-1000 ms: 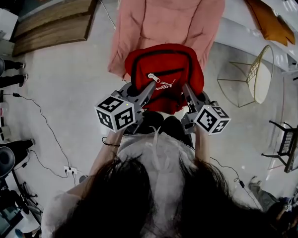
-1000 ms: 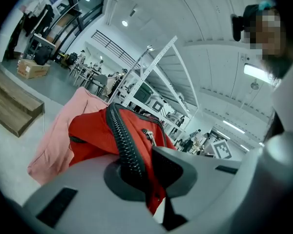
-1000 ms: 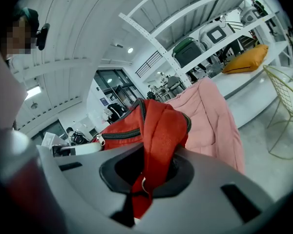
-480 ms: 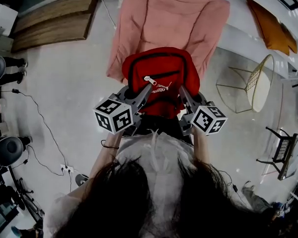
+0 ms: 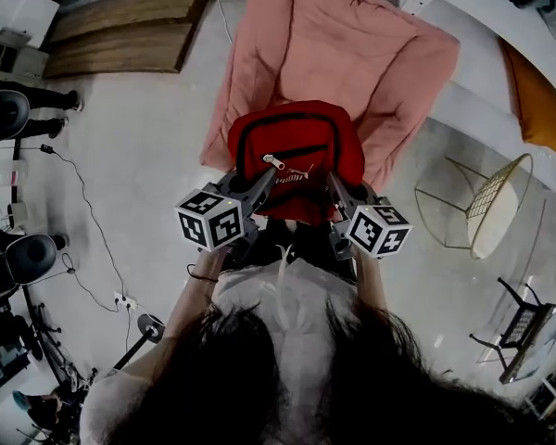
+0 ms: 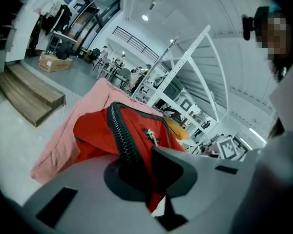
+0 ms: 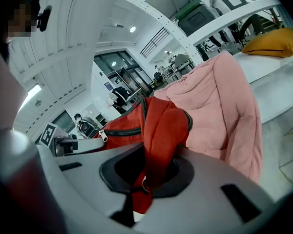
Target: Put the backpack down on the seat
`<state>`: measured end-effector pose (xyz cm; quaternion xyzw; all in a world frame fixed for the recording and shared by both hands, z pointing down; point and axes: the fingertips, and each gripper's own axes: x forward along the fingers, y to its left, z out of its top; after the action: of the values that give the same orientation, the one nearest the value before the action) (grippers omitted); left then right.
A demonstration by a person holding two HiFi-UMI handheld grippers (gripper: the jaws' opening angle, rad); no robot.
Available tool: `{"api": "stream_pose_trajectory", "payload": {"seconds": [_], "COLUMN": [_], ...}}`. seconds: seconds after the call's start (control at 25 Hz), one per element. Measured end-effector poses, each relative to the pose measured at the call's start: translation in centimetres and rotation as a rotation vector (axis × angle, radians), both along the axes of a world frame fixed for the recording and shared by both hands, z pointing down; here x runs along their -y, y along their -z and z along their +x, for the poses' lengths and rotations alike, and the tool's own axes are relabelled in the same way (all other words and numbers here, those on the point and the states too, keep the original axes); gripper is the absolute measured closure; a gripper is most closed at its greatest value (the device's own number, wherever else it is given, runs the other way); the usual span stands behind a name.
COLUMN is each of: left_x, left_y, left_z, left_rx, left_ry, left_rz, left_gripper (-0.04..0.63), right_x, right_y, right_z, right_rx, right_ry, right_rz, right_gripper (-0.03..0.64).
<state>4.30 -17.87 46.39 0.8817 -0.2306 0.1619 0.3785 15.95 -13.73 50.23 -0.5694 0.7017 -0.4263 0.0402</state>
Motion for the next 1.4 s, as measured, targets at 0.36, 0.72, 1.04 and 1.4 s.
{"api": "stream_pose_trajectory", "payload": {"seconds": [0.36, 0.72, 1.04, 1.4], "left_x": [6.1, 12.4, 15.6, 17.3], "left_y": [-7.5, -16.6, -24.4, -31.3], "left_z": [5.6, 9.2, 10.3, 7.7], "left_rx": [0.113, 0.232, 0.335, 0.469], "left_ry": [-0.024, -0.090, -0.145, -0.112], "left_rz": [-0.077, -0.138, -0.200, -0.278], "left_gripper": [0.552, 0.552, 0.551, 0.551], "right_x": [5.2, 9.2, 11.5, 12.1], "right_y": [-7.4, -14.8, -22.2, -28.9], "right_z": [5.0, 8.3, 9.9, 9.6], "right_rx": [0.029, 0.072, 0.128, 0.062], "right_ry": [0.035, 0.002, -0.010, 0.029], "right_rz": [-0.124, -0.234, -0.328, -0.422], "right_gripper": [0.568, 0.568, 0.568, 0.568]}}
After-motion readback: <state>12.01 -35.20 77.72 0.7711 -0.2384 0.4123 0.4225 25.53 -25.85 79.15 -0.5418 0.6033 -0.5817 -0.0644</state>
